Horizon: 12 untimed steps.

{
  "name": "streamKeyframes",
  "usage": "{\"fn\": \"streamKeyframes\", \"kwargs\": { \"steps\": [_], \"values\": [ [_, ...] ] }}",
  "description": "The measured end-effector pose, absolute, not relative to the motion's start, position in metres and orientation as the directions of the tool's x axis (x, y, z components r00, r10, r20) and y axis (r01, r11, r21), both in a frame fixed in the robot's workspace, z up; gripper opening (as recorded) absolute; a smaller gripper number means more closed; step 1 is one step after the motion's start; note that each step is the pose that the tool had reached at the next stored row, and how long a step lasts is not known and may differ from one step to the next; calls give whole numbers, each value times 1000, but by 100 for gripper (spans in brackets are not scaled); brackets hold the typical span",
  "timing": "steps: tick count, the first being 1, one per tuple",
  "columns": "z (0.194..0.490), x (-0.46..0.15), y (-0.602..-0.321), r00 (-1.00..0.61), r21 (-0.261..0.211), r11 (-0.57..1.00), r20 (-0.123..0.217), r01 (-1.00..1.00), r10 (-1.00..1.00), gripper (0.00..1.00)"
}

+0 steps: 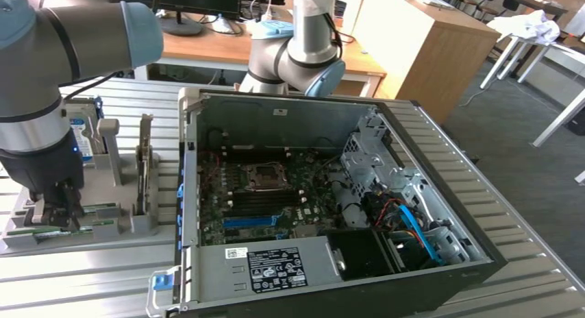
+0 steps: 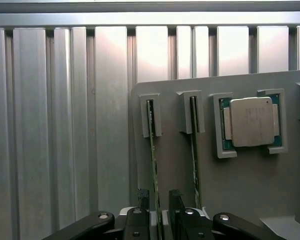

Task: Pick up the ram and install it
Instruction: 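Pick up the ram and move it above insertion slot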

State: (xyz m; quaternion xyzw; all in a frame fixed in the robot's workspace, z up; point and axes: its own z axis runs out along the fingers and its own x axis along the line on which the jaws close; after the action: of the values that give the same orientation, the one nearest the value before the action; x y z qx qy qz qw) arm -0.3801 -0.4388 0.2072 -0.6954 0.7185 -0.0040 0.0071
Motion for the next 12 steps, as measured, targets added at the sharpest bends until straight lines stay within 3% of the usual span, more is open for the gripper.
{"fn": "streamKeyframes", "kwargs": {
  "steps": [12],
  "values": [
    [203,-380,-440,-31,-16,31,-5,-999,-1000,30]
  ]
}}
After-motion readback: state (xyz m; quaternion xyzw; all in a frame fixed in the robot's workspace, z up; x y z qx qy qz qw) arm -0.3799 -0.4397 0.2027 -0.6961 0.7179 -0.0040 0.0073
